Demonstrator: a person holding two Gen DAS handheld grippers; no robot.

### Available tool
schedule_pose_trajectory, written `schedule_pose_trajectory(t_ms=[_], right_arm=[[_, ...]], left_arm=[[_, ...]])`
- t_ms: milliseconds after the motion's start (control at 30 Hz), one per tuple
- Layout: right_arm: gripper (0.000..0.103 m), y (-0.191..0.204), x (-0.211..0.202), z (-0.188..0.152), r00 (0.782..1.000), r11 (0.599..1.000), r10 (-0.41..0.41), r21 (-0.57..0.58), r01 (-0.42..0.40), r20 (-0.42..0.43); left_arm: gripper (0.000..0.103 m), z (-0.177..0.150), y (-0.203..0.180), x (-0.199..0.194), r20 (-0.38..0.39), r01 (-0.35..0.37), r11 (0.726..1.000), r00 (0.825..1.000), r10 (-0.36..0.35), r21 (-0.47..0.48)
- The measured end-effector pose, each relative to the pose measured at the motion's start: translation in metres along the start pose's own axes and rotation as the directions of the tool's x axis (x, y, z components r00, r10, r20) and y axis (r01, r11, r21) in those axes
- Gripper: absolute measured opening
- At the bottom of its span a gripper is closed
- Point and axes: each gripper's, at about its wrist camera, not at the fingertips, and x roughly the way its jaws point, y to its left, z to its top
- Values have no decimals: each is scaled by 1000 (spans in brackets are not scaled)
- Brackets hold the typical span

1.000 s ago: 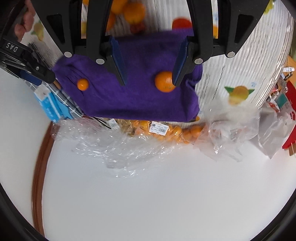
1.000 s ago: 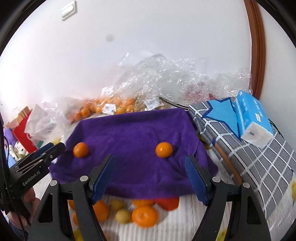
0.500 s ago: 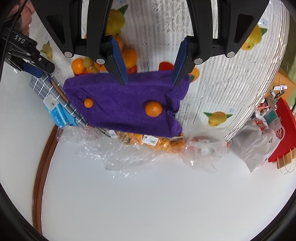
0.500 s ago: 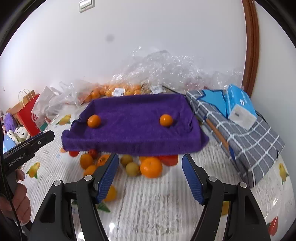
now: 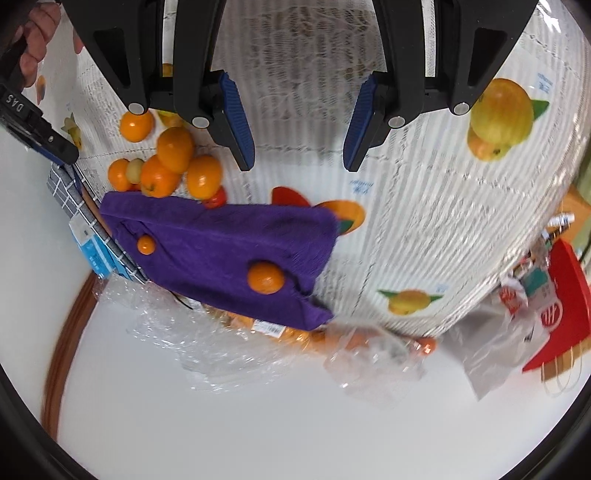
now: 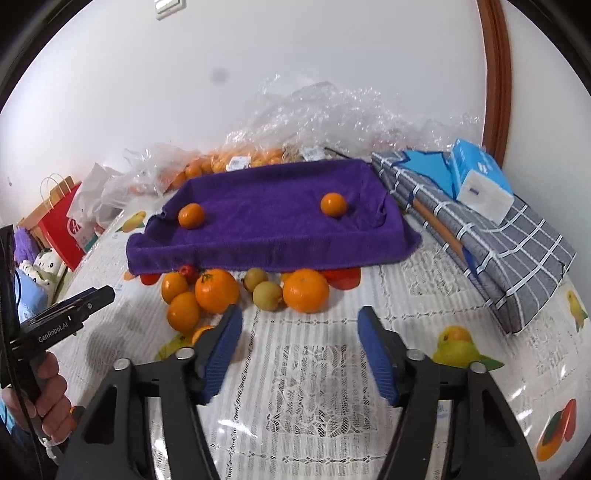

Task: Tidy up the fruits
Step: 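Withdraw both open tools from the towel toward the fruit cluster, then grasp a large orange from the cluster with the right tool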

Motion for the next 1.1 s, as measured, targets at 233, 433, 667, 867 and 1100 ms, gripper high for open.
schedule_pose_trajectory(t_ms=[233,433,667,867,1100], right_arm=[[46,2,28,-1,999,999,-22,-26,21,-41],[46,-4,52,11,999,1000,-17,-17,16,-50],[46,-12,77,22,996,999,34,22,-32,-81],[40,-16,73,18,996,998,57,1,-57,-74],[40,-29,43,3,994,999,34,-6,-35,-101]], left_arm=[[48,-5,14,5,-11,35,998,999,-36,-56],[48,-6,13,9,-33,34,998,999,-36,-57],[48,-5,11,15,-58,36,998,998,-39,-49],[48,-5,11,16,-63,40,998,997,-43,-45],[48,-5,11,17,-65,45,998,997,-47,-43]])
